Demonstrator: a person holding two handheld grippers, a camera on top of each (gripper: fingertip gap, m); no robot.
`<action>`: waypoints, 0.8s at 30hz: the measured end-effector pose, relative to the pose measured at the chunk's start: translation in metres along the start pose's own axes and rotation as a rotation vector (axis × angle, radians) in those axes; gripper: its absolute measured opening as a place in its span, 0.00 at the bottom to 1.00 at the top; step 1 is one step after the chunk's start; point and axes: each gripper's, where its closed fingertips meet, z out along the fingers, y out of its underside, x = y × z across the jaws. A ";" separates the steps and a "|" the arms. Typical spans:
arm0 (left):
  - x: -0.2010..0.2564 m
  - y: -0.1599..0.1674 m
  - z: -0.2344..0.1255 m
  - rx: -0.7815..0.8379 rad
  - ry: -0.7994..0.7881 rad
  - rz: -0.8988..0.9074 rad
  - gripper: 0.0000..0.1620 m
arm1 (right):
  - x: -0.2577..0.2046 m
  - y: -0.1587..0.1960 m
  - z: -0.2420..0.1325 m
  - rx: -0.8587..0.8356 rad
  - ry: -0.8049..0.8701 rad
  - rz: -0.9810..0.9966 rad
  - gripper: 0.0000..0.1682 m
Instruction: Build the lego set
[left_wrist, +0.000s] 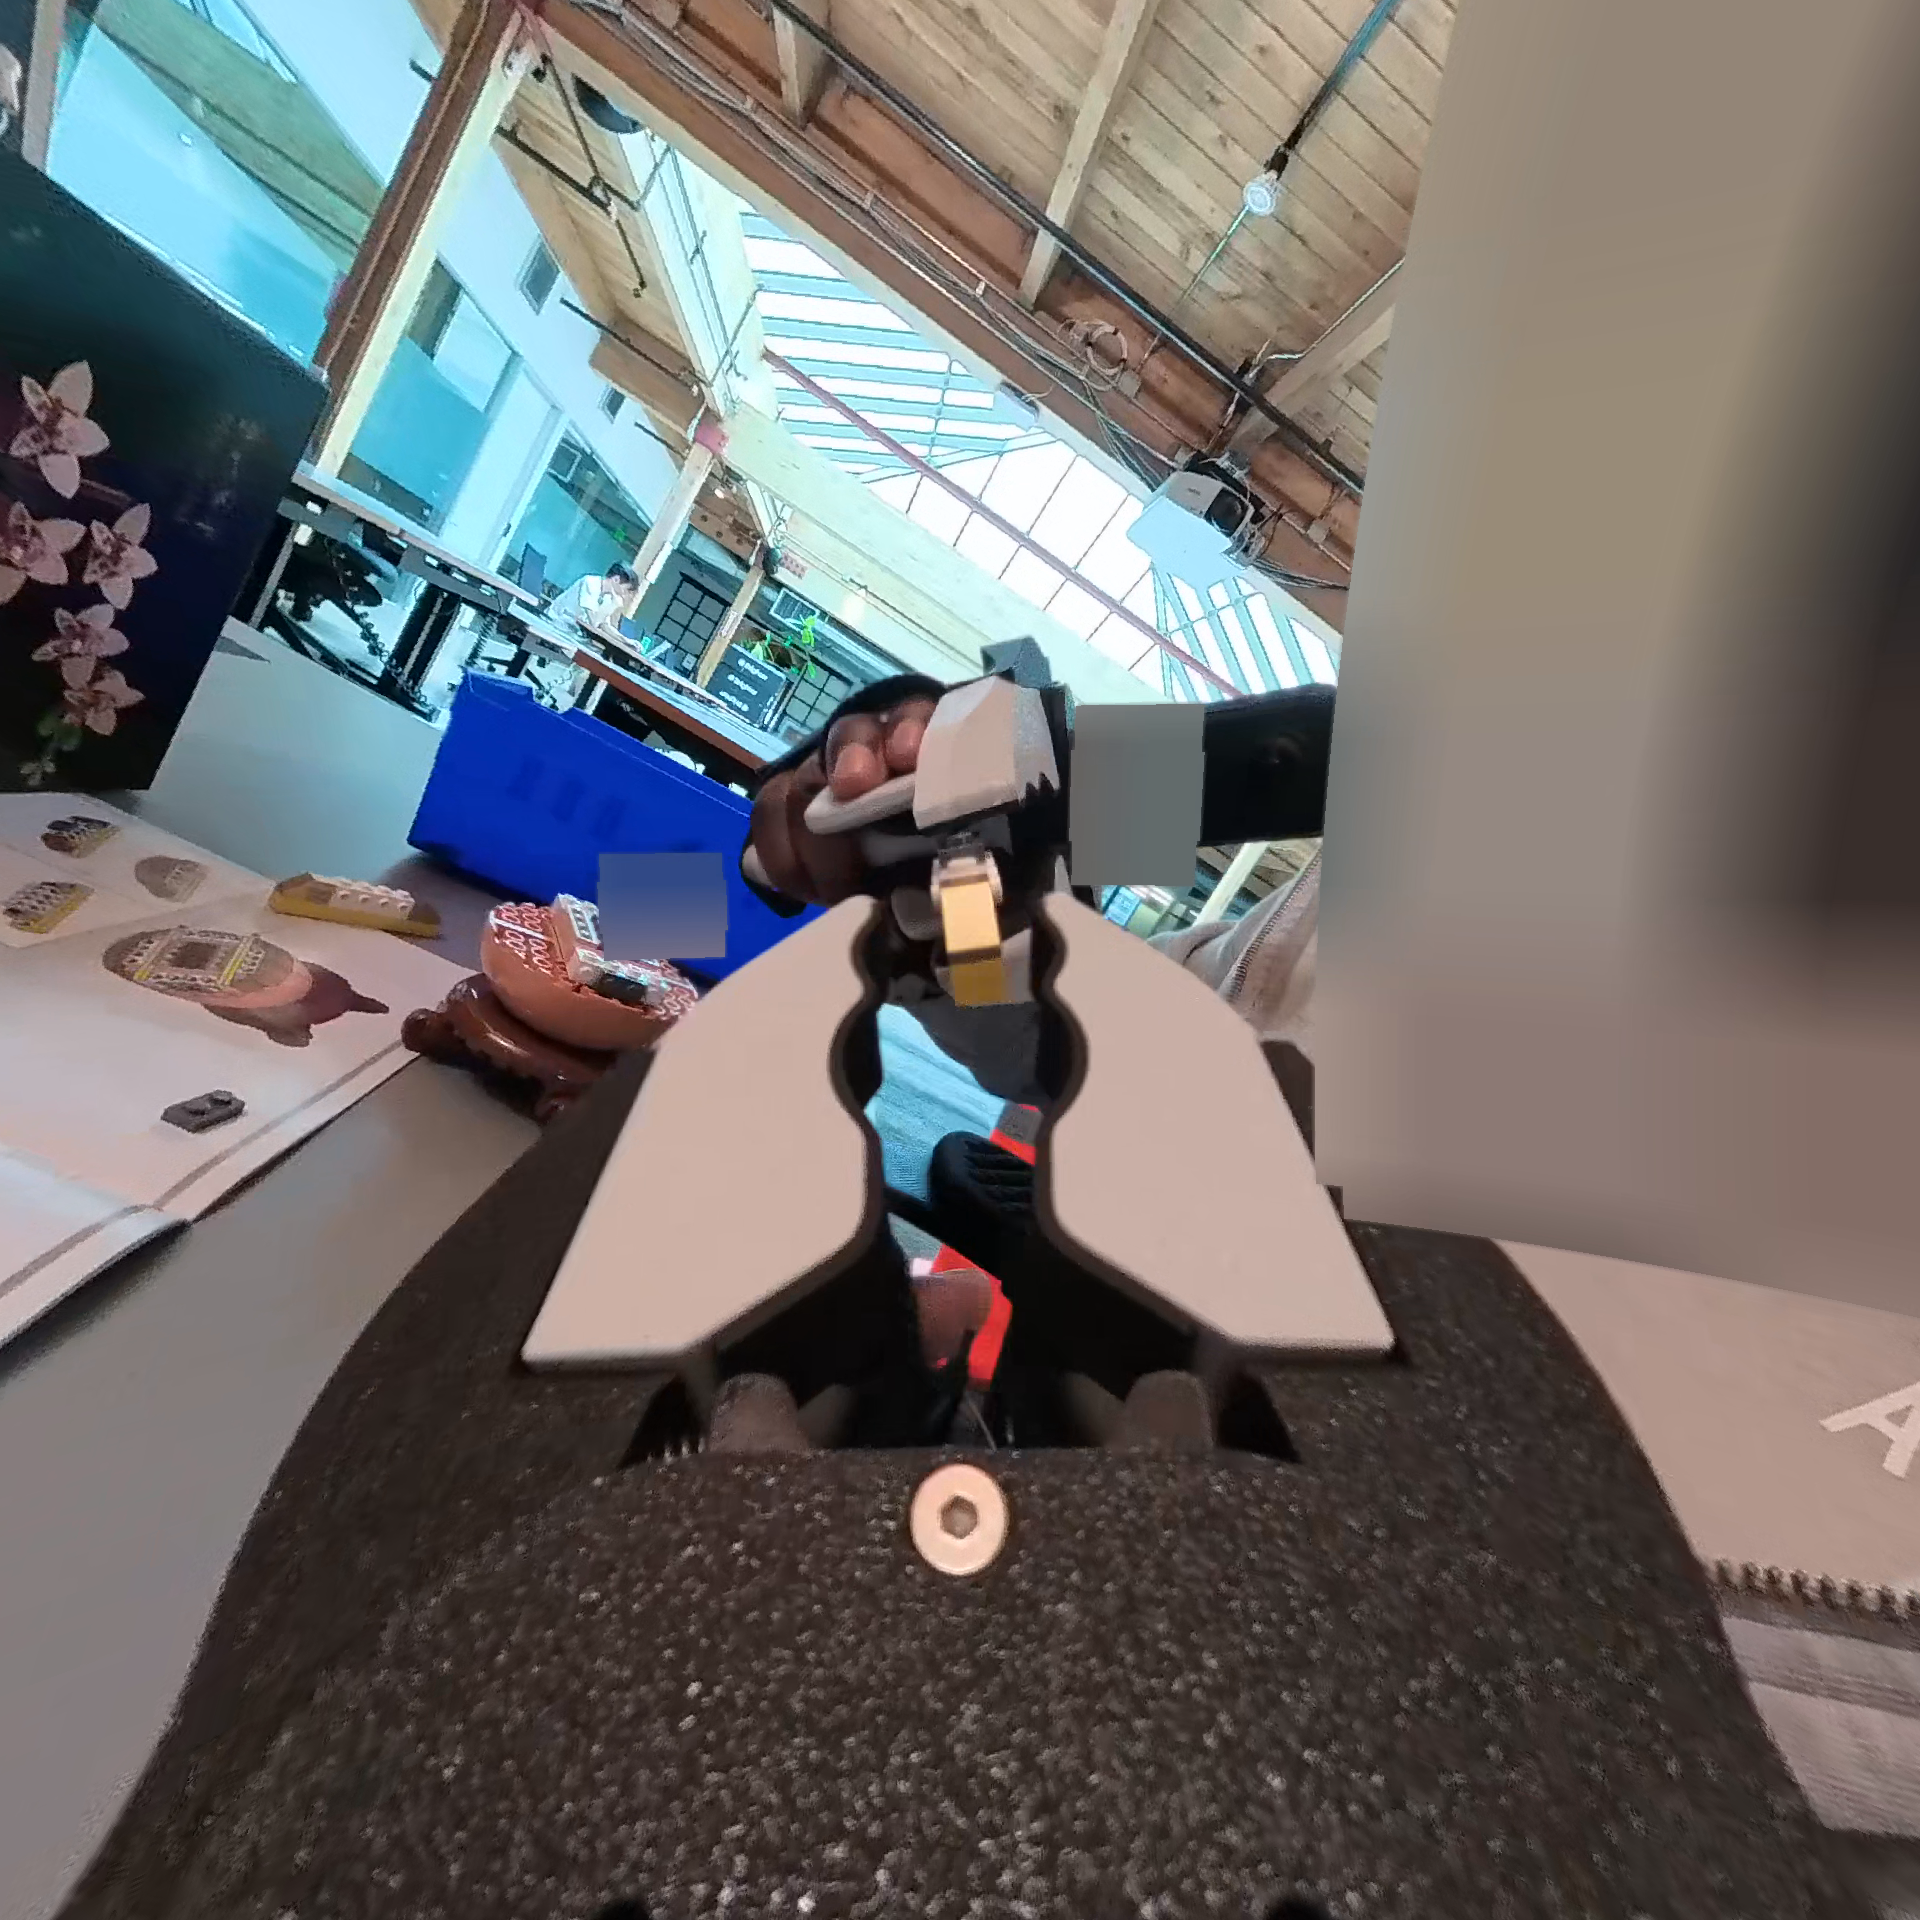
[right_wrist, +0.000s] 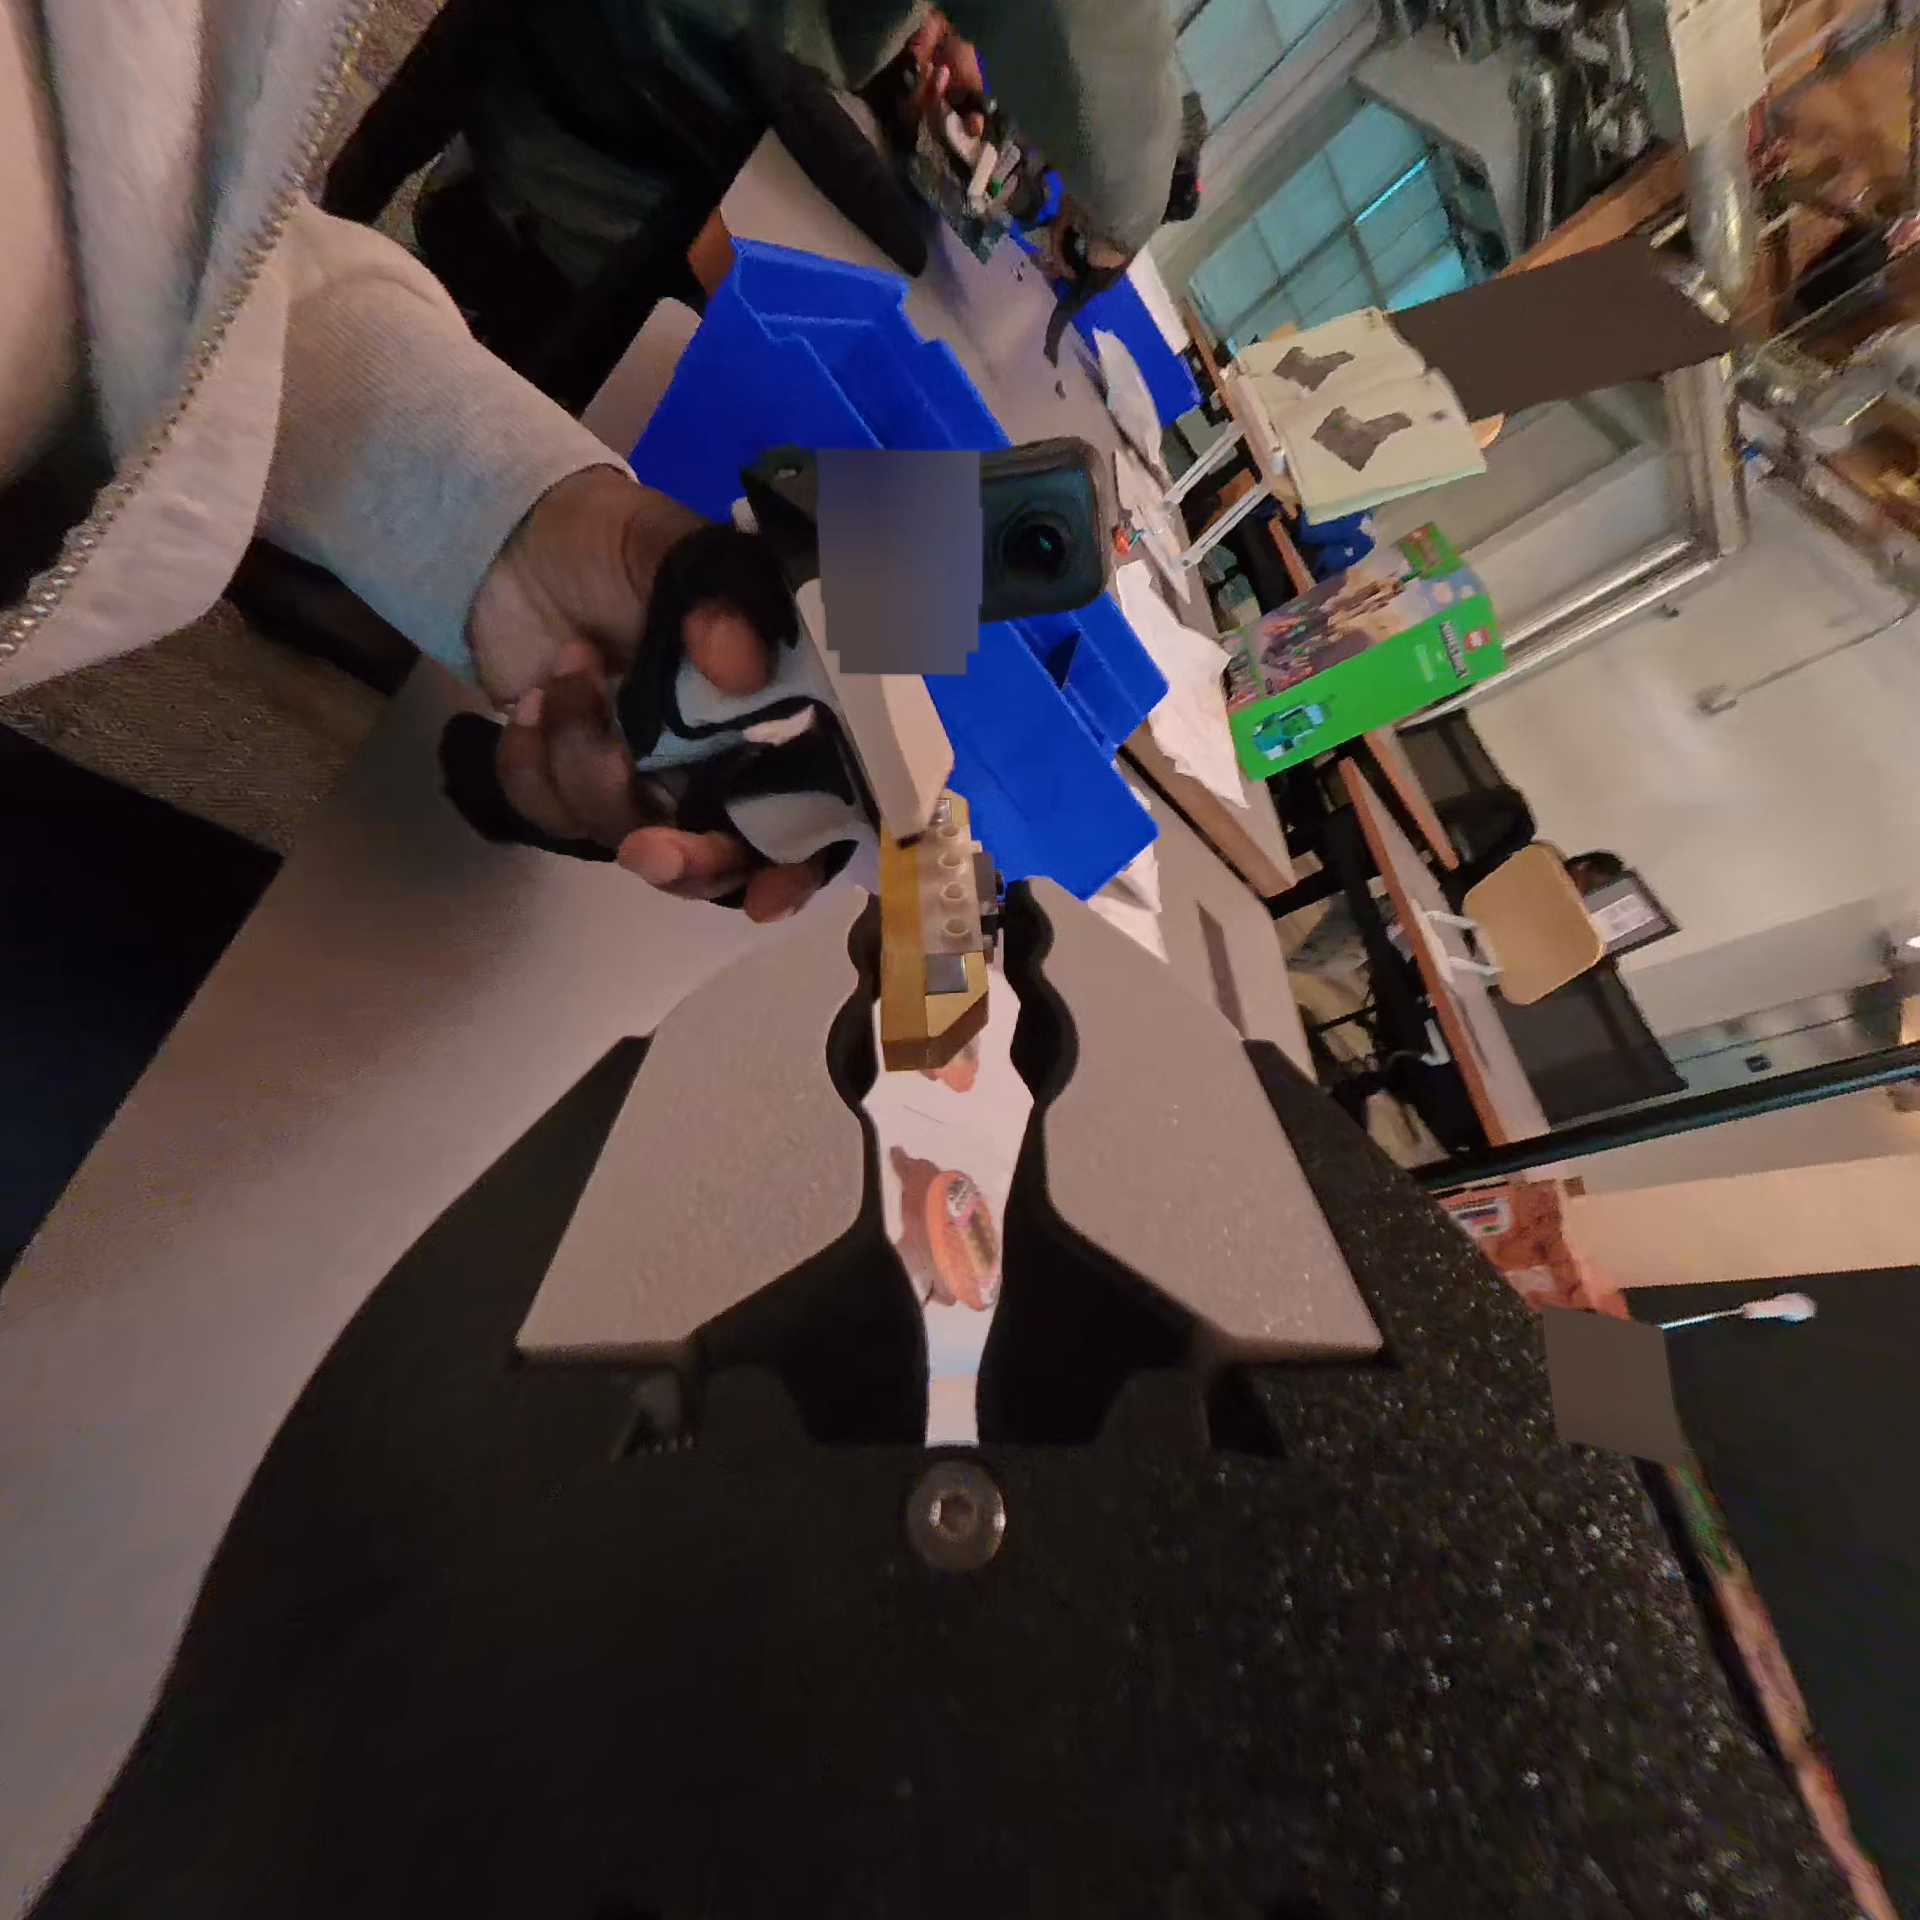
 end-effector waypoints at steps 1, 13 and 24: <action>0.000 0.001 0.001 -0.002 0.003 -0.005 0.16 | -0.002 0.002 0.001 -0.007 -0.003 0.027 0.13; -0.018 0.031 -0.003 -0.220 -0.110 0.204 0.07 | -0.025 0.019 -0.018 -0.107 -0.404 0.874 0.18; -0.036 0.055 0.003 -0.346 -0.195 0.324 0.24 | -0.029 0.065 -0.041 -0.316 -0.286 0.786 0.07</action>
